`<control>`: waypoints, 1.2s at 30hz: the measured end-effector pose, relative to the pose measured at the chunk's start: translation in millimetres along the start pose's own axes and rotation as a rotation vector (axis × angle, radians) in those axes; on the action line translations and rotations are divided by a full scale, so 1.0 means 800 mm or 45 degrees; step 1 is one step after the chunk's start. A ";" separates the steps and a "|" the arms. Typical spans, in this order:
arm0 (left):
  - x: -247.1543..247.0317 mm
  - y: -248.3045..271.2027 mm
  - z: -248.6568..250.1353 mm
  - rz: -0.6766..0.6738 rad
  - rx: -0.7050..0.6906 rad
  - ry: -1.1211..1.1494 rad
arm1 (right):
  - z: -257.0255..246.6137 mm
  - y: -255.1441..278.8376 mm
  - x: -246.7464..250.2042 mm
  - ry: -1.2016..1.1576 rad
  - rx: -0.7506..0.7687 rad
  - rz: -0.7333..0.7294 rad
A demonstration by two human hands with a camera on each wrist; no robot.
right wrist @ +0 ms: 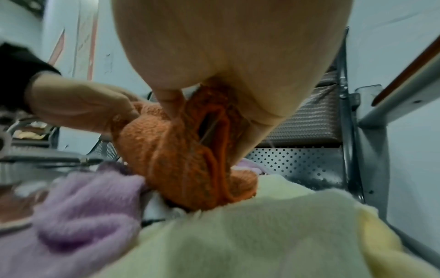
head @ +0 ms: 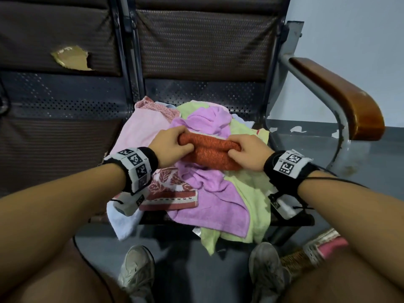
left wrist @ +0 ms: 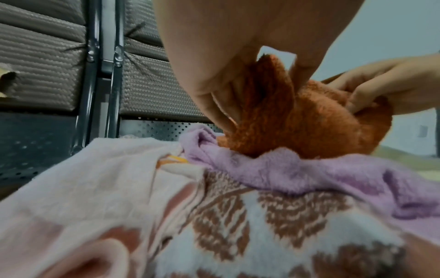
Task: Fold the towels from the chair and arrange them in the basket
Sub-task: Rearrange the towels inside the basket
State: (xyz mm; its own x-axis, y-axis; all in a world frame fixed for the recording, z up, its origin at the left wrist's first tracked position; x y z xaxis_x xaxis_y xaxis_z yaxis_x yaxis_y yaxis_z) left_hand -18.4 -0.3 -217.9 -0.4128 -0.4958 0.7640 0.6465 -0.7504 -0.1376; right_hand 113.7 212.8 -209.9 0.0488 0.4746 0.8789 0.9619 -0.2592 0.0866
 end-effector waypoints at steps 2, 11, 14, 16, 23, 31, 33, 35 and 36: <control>0.002 -0.001 -0.001 0.041 0.074 0.182 | 0.003 0.004 0.004 -0.245 -0.065 -0.049; -0.017 -0.006 -0.013 -0.145 0.500 -0.212 | 0.009 -0.003 -0.029 -0.138 -0.280 -0.131; -0.018 -0.002 -0.002 -0.252 0.696 0.127 | 0.007 -0.007 -0.032 0.033 -0.298 -0.077; -0.018 -0.004 0.005 -0.189 0.728 0.353 | 0.005 -0.007 -0.030 0.138 -0.313 -0.096; -0.013 -0.015 0.069 0.083 0.442 0.858 | -0.014 0.014 0.011 -0.398 -0.252 -0.030; -0.006 0.014 0.166 -0.013 0.165 1.202 | -0.039 0.091 0.064 -1.057 -0.269 -0.051; -0.018 0.023 0.186 -0.153 0.120 1.204 | -0.024 0.113 0.077 -1.168 -0.280 0.002; -0.045 0.034 0.206 -0.345 0.077 1.178 | 0.000 0.138 0.093 -1.297 -0.304 0.043; -0.063 0.038 0.217 -0.427 0.053 1.156 | 0.015 0.153 0.102 -1.351 -0.333 0.063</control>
State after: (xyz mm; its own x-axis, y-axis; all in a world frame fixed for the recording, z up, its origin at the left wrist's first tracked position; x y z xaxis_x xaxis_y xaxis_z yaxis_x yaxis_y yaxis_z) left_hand 133.4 77.5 -151.4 -0.9070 -0.4206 -0.0206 0.4198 -0.9069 0.0349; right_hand 238.6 229.9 -133.7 0.4130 0.9097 0.0435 0.8719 -0.4088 0.2696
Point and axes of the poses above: each hand's wrist, its own y-axis away from the middle knuckle, its own x-axis out of the back of the hand, z = x × y, the point moved 1 cm from there along -y, towards the middle knuckle, and after that the axes turned 7 degrees about -x, right-handed, at the moved point
